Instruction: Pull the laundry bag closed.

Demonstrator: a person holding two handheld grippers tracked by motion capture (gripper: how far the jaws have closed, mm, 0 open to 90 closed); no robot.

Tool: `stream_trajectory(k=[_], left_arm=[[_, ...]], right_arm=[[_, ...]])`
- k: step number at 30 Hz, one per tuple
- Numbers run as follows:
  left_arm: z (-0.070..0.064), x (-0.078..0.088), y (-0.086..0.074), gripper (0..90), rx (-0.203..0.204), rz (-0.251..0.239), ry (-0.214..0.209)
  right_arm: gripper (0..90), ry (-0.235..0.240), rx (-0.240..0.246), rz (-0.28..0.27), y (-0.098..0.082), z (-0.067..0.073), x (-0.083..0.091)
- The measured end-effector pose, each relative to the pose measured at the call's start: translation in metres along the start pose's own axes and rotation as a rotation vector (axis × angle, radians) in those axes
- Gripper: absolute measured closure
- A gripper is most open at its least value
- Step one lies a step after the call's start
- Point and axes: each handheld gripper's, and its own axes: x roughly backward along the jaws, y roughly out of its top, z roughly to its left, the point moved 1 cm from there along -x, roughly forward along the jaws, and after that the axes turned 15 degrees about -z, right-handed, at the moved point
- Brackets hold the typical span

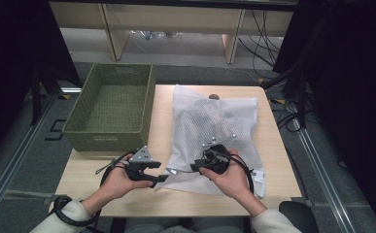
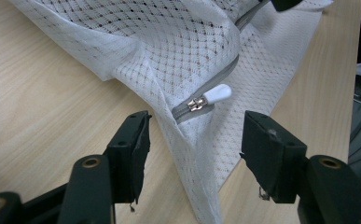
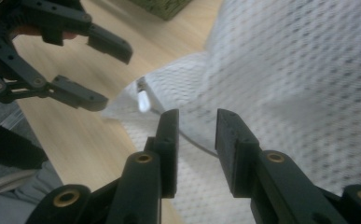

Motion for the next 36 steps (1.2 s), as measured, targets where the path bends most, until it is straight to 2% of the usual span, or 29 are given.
stream_trajectory(k=[1, 5, 8, 9, 10, 12, 13, 14, 17, 18, 19, 21, 23, 25, 27, 29, 31, 32, 34, 36], left_arm=[[0.001, -0.001, 0.000, 41.7, -0.021, 0.003, -0.005], [0.000, -0.002, -0.001, 41.8, -0.007, 0.007, -0.005], [0.001, -0.002, -0.001, 42.0, -0.017, 0.016, -0.003], [0.001, -0.002, -0.001, 42.0, -0.017, 0.014, -0.010], [0.000, -0.002, -0.002, 42.0, 0.003, 0.014, -0.004], [0.000, -0.002, -0.002, 42.0, -0.001, 0.014, -0.007], [0.000, -0.002, -0.002, 42.0, 0.000, 0.015, -0.007], [0.000, -0.002, -0.002, 42.0, 0.001, 0.016, -0.007], [0.000, -0.002, -0.003, 42.0, -0.002, 0.027, -0.003], [-0.001, -0.002, -0.003, 42.0, -0.001, 0.027, -0.003], [-0.001, -0.002, -0.003, 42.0, -0.001, 0.027, -0.004], [0.000, -0.002, -0.003, 41.9, -0.021, 0.026, -0.013], [0.000, -0.002, -0.003, 41.9, -0.019, 0.027, -0.013], [0.000, -0.002, -0.003, 41.9, -0.017, 0.029, -0.018], [0.000, -0.002, -0.003, 41.9, -0.018, 0.029, -0.018], [0.000, -0.002, -0.003, 41.9, -0.017, 0.028, -0.018], [0.000, -0.002, -0.003, 41.9, -0.018, 0.029, -0.019], [0.000, -0.003, -0.004, 41.9, -0.019, 0.031, -0.020], [0.000, -0.003, -0.004, 41.9, -0.014, 0.031, -0.018], [-0.001, -0.003, -0.004, 41.9, -0.012, 0.031, -0.016]], right_arm=[[71.4, 0.009, -0.002, 0.023, 0.000, 0.002, -0.001], [71.7, 0.025, 0.005, 0.039, -0.001, 0.007, -0.010], [72.0, 0.027, -0.012, 0.063, -0.002, 0.010, -0.015], [72.3, 0.034, -0.006, 0.054, -0.002, 0.011, -0.016], [72.6, 0.044, 0.000, 0.061, -0.002, 0.012, -0.018], [72.9, 0.054, -0.007, 0.058, -0.004, 0.015, -0.022], [73.2, 0.071, -0.004, 0.074, -0.004, 0.015, -0.024], [73.4, 0.064, -0.004, 0.083, -0.005, 0.017, -0.025], [74.3, 0.091, -0.008, 0.093, -0.007, 0.018, -0.033], [74.8, 0.093, 0.004, 0.099, -0.007, 0.016, -0.035], [75.0, 0.075, -0.018, 0.108, -0.008, 0.019, -0.036], [75.0, 0.094, -0.007, 0.108, -0.008, 0.019, -0.038], [75.1, 0.092, -0.003, 0.108, -0.008, 0.019, -0.040], [75.1, 0.094, -0.030, 0.118, -0.008, 0.020, -0.042], [75.2, 0.100, -0.024, 0.115, -0.009, 0.019, -0.045], [75.3, 0.101, -0.045, 0.125, -0.009, 0.020, -0.046], [75.3, 0.101, -0.032, 0.126, -0.010, 0.019, -0.049], [75.3, 0.094, -0.044, 0.129, -0.010, 0.020, -0.049], [75.2, 0.112, -0.066, 0.137, -0.010, 0.020, -0.051], [75.2, 0.111, -0.040, 0.132, -0.010, 0.019, -0.052]])
